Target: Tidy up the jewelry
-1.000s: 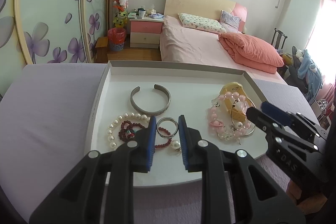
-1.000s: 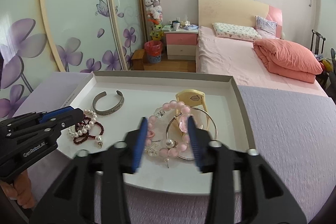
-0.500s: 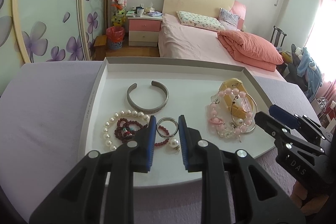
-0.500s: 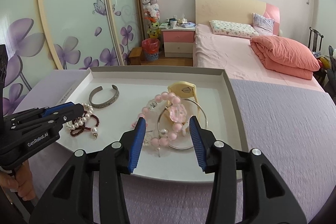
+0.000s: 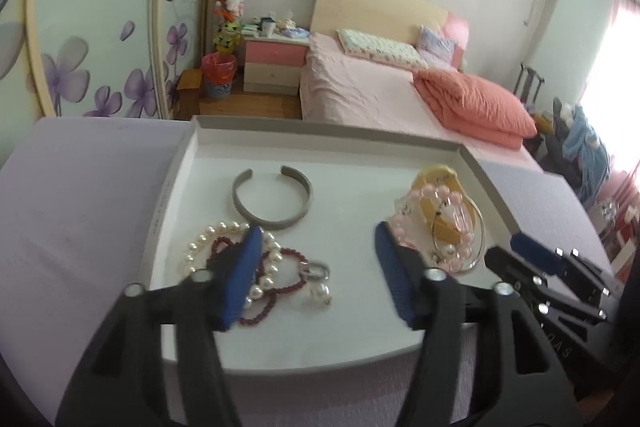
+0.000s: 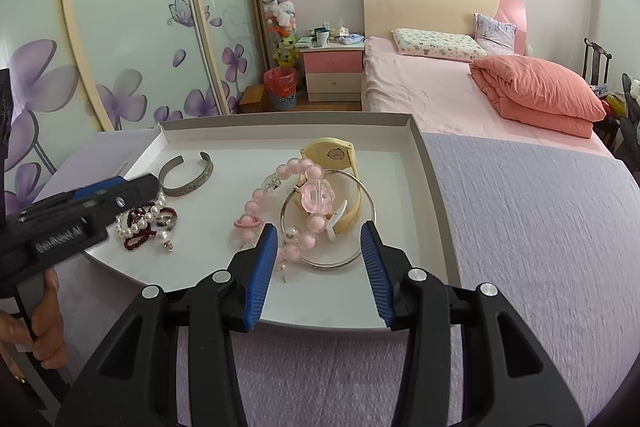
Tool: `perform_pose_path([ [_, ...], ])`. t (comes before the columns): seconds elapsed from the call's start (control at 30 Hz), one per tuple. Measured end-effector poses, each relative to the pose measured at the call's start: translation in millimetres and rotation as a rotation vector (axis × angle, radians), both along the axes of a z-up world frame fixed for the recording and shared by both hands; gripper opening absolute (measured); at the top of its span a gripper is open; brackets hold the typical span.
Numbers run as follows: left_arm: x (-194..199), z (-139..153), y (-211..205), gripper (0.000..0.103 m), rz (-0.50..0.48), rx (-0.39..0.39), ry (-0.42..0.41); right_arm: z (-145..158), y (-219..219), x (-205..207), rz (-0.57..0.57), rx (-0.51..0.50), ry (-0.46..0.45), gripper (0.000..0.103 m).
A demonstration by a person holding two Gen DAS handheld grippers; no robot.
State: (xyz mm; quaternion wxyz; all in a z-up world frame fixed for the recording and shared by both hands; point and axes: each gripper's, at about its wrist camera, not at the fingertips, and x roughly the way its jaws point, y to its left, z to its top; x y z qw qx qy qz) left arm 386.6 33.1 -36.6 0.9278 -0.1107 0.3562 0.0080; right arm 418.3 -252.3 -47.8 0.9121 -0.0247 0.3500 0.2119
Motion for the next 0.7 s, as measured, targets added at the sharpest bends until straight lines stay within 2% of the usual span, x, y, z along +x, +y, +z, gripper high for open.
perform_pose_path([
  [0.13,-5.1,4.9,7.5,0.072,0.011,-0.017,-0.01,1.7,-3.6,-1.3,-0.012,0.005,-0.005,0.053],
  [0.23,-10.4,8.6,11.0,0.08,0.022,-0.019,-0.023,3.8,-3.2,-3.9,-0.013,0.005,-0.009,0.053],
  [0.4,-20.2,13.9,15.7,0.088,0.027,-0.02,-0.028,8.4,-0.3,-12.0,-0.004,0.003,-0.022,0.063],
  [0.5,-33.3,17.4,20.4,0.092,0.031,-0.005,-0.041,12.2,0.4,-19.0,0.0,0.016,-0.033,0.078],
  [0.57,-40.5,19.8,22.9,0.096,0.034,0.009,-0.05,14.8,0.8,-24.2,0.004,0.028,-0.04,0.092],
  [0.63,-51.0,23.0,25.8,0.1,0.041,0.023,-0.065,17.8,1.5,-30.1,0.004,0.031,-0.054,0.1],
  [0.7,-62.8,26.0,28.8,0.101,0.053,0.036,-0.08,20.0,1.9,-36.0,0.004,0.029,-0.068,0.102],
])
